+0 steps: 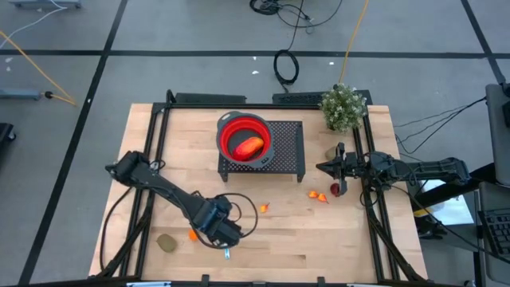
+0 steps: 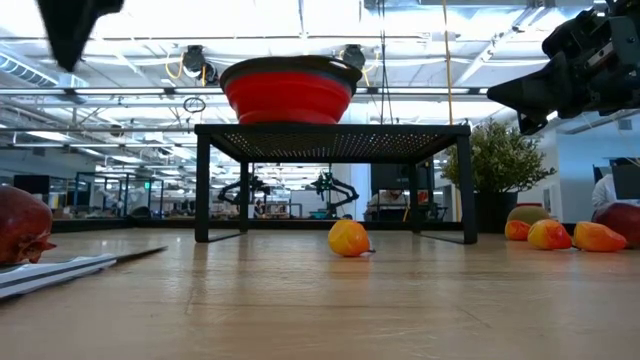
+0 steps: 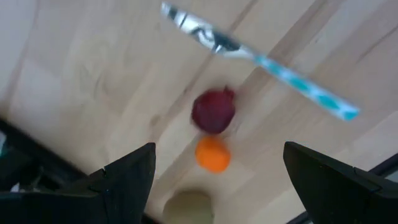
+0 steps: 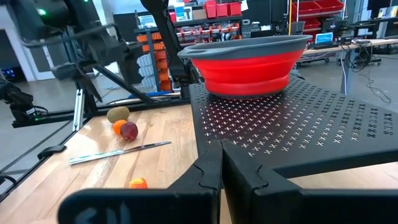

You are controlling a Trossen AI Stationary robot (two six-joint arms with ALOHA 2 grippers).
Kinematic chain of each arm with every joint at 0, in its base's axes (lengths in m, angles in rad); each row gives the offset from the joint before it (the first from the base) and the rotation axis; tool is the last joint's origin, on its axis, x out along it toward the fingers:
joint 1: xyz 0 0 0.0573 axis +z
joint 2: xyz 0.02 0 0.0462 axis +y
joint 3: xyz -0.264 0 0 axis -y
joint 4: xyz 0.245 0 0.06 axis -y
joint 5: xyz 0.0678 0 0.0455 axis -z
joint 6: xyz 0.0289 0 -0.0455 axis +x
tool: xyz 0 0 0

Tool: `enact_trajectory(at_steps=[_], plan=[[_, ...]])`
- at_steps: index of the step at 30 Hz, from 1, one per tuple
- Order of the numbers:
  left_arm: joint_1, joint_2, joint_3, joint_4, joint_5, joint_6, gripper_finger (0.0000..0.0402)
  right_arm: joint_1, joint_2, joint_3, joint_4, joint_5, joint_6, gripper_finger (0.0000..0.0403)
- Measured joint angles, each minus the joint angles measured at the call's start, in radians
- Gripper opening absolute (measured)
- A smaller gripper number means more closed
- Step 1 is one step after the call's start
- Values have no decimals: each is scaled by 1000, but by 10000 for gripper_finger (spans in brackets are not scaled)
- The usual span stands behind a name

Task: Pick & Place Fruit
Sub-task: Put the bottom left kiwi into the strainer on the shelf

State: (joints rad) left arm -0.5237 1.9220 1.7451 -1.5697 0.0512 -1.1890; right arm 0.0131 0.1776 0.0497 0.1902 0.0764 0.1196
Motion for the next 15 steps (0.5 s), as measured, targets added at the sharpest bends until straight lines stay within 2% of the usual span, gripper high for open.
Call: enact_trajectory(at_steps=[6,15], plan=[[-31,-75,-154,15,85,-64,349,0,0,0,0,0,0,0],[-66,-277,-375,137,98,-269,349,0,0,0,0,0,0,0]])
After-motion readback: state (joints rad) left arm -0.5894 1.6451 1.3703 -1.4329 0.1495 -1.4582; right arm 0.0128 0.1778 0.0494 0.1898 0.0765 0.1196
